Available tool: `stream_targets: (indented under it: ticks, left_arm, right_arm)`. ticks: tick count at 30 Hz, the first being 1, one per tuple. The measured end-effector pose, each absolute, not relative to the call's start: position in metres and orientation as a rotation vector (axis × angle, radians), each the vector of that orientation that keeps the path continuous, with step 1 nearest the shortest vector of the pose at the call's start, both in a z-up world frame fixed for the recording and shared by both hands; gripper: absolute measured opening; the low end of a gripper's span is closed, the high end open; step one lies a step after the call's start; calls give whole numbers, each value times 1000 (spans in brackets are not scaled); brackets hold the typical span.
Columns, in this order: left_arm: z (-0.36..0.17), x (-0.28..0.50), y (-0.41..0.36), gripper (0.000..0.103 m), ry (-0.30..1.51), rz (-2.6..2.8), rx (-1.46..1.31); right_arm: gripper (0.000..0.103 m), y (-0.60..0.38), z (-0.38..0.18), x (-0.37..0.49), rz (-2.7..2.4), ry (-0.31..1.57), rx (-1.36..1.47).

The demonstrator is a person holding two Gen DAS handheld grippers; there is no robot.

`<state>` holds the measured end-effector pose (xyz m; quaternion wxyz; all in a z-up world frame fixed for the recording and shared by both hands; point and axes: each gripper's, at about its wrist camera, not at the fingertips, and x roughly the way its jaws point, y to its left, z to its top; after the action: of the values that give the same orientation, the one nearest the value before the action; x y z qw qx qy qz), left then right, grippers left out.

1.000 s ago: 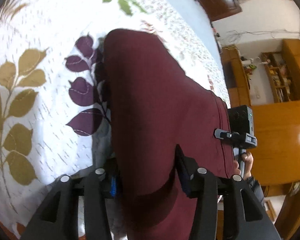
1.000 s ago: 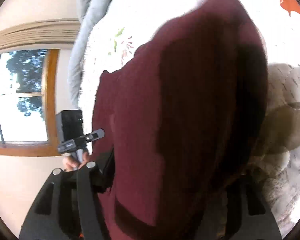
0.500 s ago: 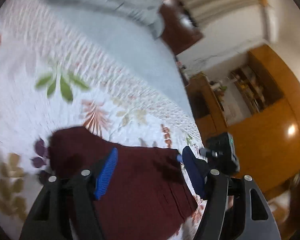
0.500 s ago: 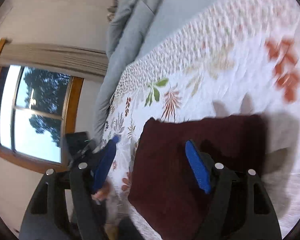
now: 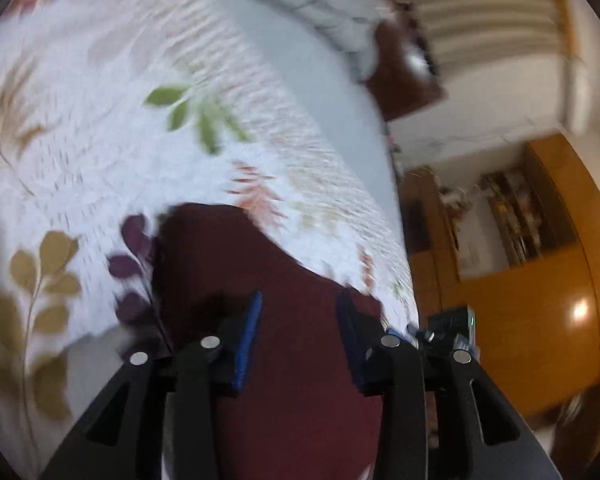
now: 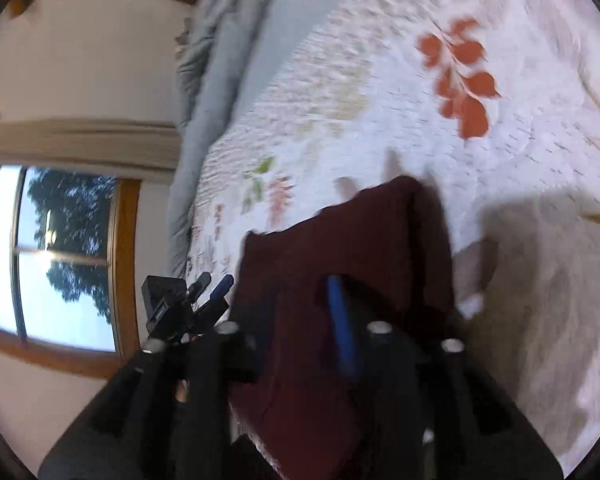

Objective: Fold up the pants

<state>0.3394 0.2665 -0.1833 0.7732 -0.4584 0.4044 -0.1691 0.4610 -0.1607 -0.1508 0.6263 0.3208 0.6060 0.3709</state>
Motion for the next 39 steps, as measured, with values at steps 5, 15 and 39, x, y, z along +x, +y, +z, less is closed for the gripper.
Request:
stream_targets:
  ticks: [5, 15, 39]
  left_arm:
    - [-157, 264, 229, 39, 830, -544, -955]
    - [-203, 232, 234, 40, 883, -509, -1098]
    - [-154, 165, 180, 82, 876, -424, -762]
  right_arm:
    - [37, -150, -125, 403, 1059, 1394, 711]
    - [24, -184, -156, 384, 935, 1416, 689]
    - [8, -132, -176, 420, 729, 1416, 746]
